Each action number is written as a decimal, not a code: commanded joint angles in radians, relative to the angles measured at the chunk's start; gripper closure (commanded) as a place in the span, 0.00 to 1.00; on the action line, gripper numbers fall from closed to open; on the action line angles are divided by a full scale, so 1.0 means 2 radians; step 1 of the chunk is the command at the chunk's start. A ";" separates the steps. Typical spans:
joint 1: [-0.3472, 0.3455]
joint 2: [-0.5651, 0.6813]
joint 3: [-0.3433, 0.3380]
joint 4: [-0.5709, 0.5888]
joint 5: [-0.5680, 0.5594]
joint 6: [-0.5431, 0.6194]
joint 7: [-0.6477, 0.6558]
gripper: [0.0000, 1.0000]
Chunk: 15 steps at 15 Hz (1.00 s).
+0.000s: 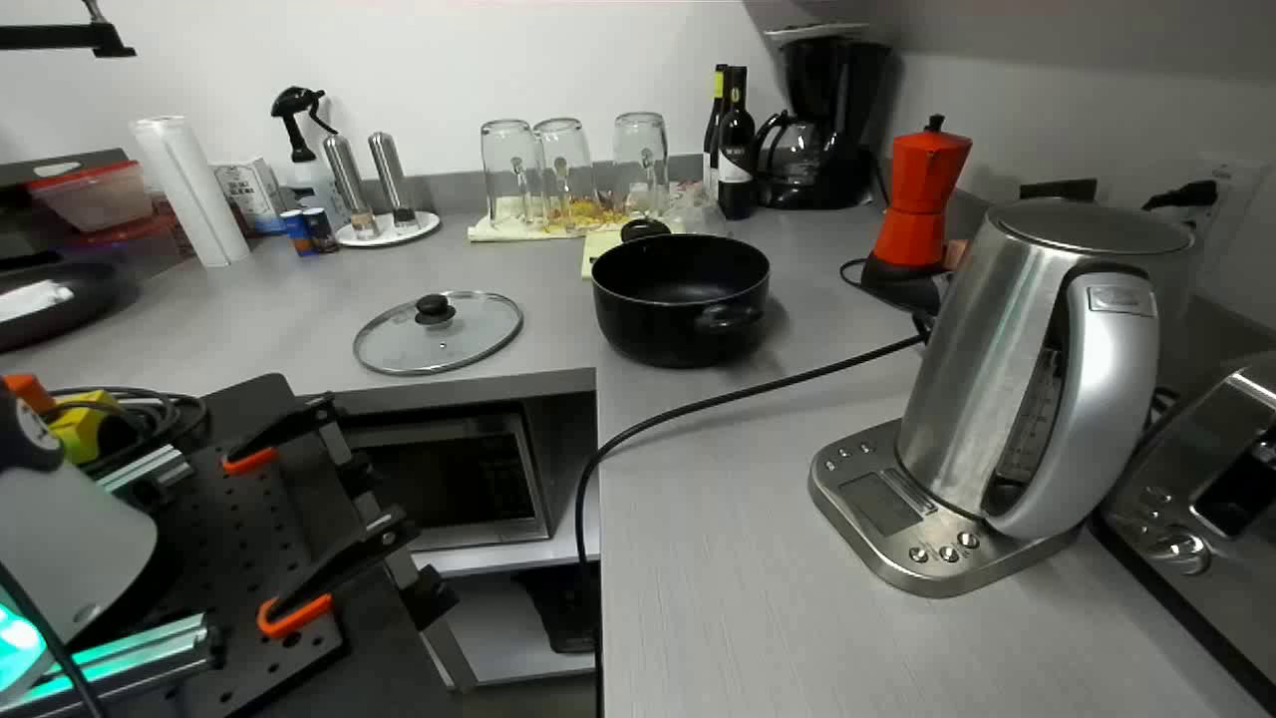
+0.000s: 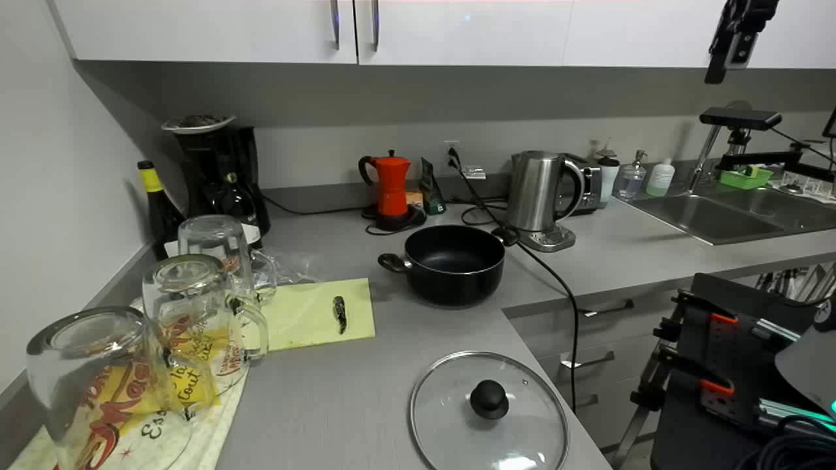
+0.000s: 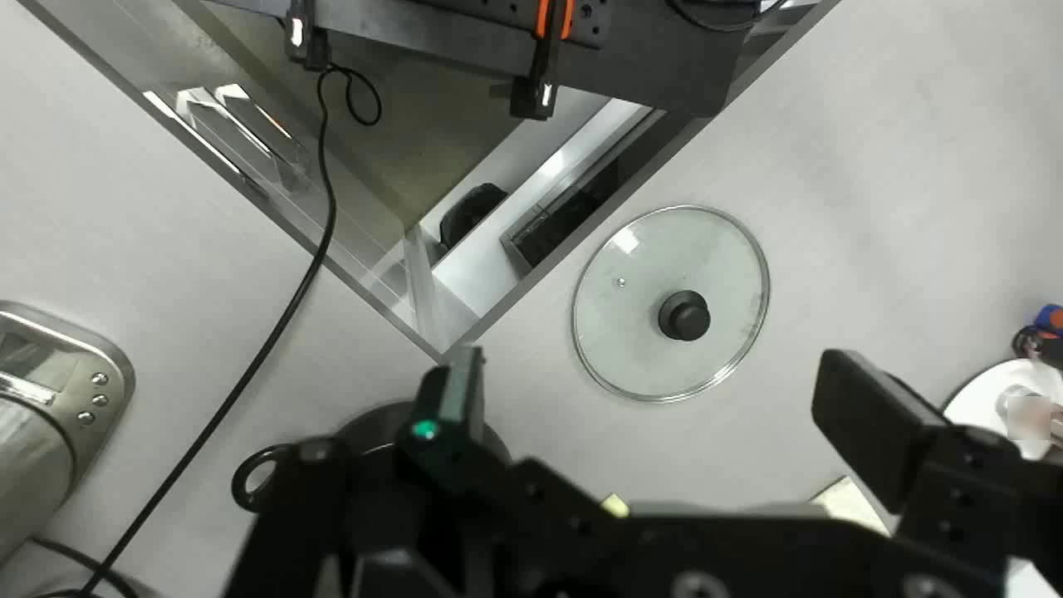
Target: Put the glass lid on the black pot.
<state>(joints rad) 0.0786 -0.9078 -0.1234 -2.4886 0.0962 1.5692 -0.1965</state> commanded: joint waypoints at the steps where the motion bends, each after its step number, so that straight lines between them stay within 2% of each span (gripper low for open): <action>1: -0.008 0.001 0.005 0.001 0.004 -0.001 -0.005 0.00; 10: -0.008 0.001 0.005 0.001 0.004 -0.001 -0.005 0.00; 15: -0.006 0.043 0.011 0.010 -0.003 0.021 -0.009 0.00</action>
<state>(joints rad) 0.0739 -0.8865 -0.1156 -2.4885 0.0953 1.5812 -0.1966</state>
